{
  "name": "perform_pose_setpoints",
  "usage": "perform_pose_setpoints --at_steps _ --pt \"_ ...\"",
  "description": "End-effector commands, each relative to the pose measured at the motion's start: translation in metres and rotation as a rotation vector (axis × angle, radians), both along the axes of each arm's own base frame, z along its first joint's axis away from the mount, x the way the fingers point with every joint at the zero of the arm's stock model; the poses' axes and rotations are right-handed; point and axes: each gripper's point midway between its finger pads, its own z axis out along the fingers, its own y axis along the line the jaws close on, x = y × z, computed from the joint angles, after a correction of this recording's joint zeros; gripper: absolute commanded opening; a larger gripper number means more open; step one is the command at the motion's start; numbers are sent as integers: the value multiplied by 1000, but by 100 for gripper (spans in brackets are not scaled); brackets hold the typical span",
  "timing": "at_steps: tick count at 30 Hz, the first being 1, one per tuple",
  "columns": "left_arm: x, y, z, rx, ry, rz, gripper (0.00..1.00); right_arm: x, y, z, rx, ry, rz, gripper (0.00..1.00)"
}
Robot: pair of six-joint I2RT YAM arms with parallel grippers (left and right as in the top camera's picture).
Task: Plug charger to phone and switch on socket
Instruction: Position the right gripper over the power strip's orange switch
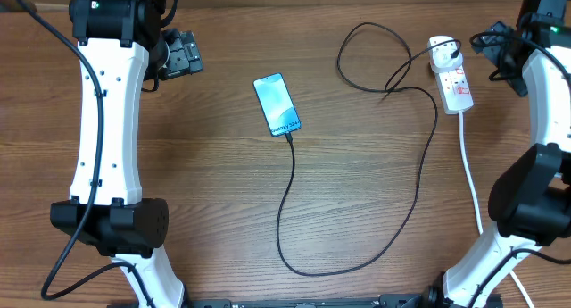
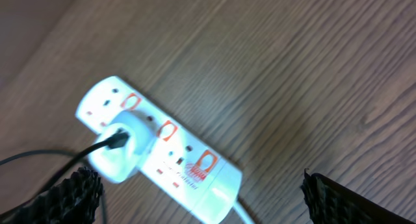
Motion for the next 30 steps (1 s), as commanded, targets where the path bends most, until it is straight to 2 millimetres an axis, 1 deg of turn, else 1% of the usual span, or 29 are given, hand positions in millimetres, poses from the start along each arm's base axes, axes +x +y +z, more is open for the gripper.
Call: perform_pose_setpoints --at_steps 1,3,6,13,16,22,30 --pt "1 3 -4 7 7 18 100 1 -11 -8 -43 23 -32 100" --pt "1 3 -4 7 7 18 100 2 -10 -18 -34 38 -29 100" --pt "1 3 -4 7 7 17 100 6 -7 -26 -10 39 -17 100" --pt "1 3 -4 7 7 17 100 7 -9 -32 -18 49 -19 100" --pt "1 3 -4 7 7 18 100 13 -10 -39 -16 40 -16 100" --pt "1 3 -4 7 7 18 100 16 -11 -50 -18 46 -11 100" --pt "1 3 -4 7 7 17 100 25 -14 -55 -91 65 131 100"
